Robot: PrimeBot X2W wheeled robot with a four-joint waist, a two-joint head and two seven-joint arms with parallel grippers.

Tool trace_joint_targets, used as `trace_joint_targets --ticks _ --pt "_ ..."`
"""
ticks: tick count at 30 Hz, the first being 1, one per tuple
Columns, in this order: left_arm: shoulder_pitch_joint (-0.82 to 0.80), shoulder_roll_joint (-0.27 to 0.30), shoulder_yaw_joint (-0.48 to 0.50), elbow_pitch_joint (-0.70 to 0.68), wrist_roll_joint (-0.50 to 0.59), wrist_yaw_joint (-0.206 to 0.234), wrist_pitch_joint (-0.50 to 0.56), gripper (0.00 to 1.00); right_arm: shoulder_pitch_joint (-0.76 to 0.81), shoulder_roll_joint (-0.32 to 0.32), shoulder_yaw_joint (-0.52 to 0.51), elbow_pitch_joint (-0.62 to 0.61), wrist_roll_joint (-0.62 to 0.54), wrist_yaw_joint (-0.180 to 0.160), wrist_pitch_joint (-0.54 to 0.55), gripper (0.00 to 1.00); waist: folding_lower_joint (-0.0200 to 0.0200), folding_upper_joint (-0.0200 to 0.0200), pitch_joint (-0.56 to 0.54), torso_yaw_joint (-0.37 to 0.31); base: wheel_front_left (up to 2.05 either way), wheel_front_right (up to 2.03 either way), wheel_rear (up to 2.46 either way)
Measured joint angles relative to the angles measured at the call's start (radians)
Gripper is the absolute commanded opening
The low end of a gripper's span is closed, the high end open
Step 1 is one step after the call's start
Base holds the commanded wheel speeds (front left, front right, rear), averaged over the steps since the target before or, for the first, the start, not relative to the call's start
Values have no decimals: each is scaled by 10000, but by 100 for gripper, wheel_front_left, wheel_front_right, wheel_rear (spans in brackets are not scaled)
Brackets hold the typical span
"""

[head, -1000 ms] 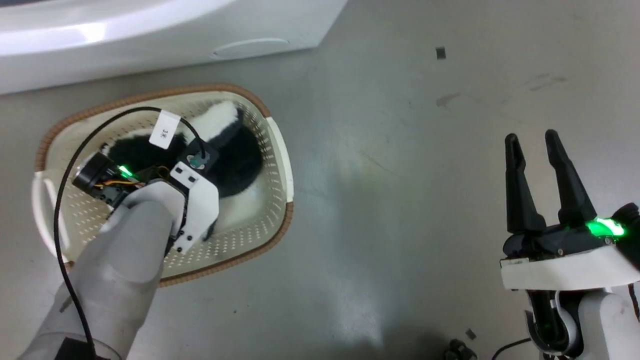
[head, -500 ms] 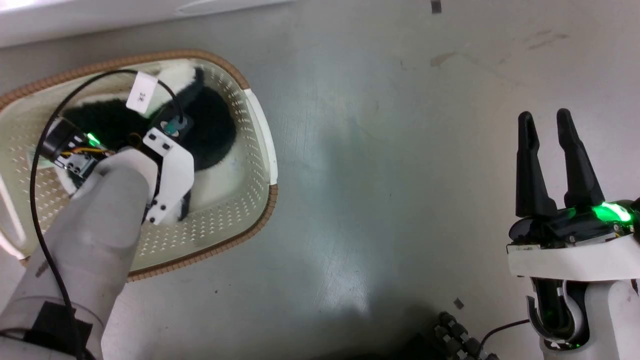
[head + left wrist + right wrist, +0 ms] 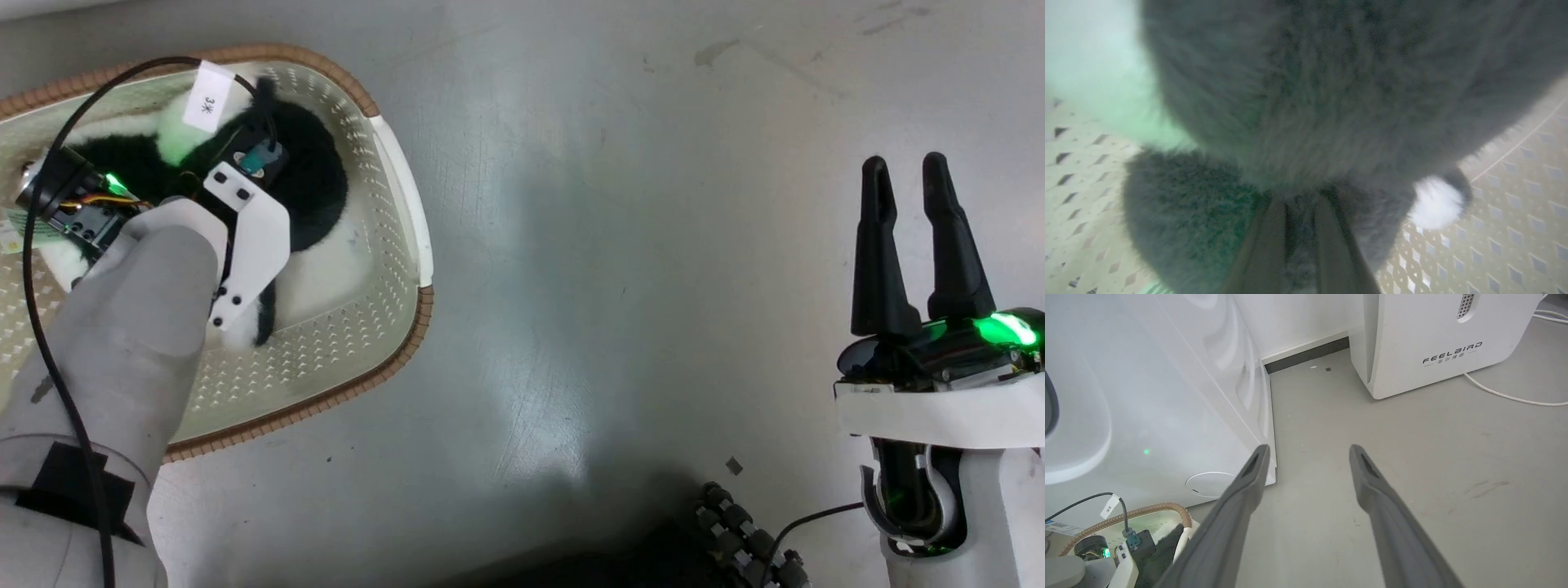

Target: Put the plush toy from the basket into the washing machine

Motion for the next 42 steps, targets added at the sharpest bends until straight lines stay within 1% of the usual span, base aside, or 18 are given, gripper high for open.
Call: trace_joint_targets --ticks 4,8,12,17,22,34,42 --pt "-195 0 -182 370 -123 -61 -59 0 -71 0 -17 35 88 0 -40 100 0 0 22 -57 0 0 0" --pt "-92 -35 -253 554 -284 -82 -178 0 -74 0 -23 176 73 0 -90 100 1 0 -300 -41 0 0 0" --pt "344 -165 -272 637 -520 -96 -410 0 -12 0 -54 428 -98 0 -90 100 0 0 -850 70 0 0 0" --pt "1054 -468 -311 736 -736 -144 -777 0 277 0 -98 788 -301 0 -92 100 0 0 -1681 249 0 0 0" --pt "1628 -886 -332 777 -1070 -169 -1315 0 752 -2 -272 1037 -573 0 -92 100 0 0 -2650 497 0 0 0" --pt "2826 -1687 -313 750 -2023 -171 -3787 0 1986 0 -518 1417 -1174 0 -92 100 0 0 -5121 1326 0 0 0" --pt "3436 -2038 69 663 -2876 -169 -5442 0 2795 -2 -788 1509 -1335 0 -92 100 -1 0 -6506 2020 0 0 0"
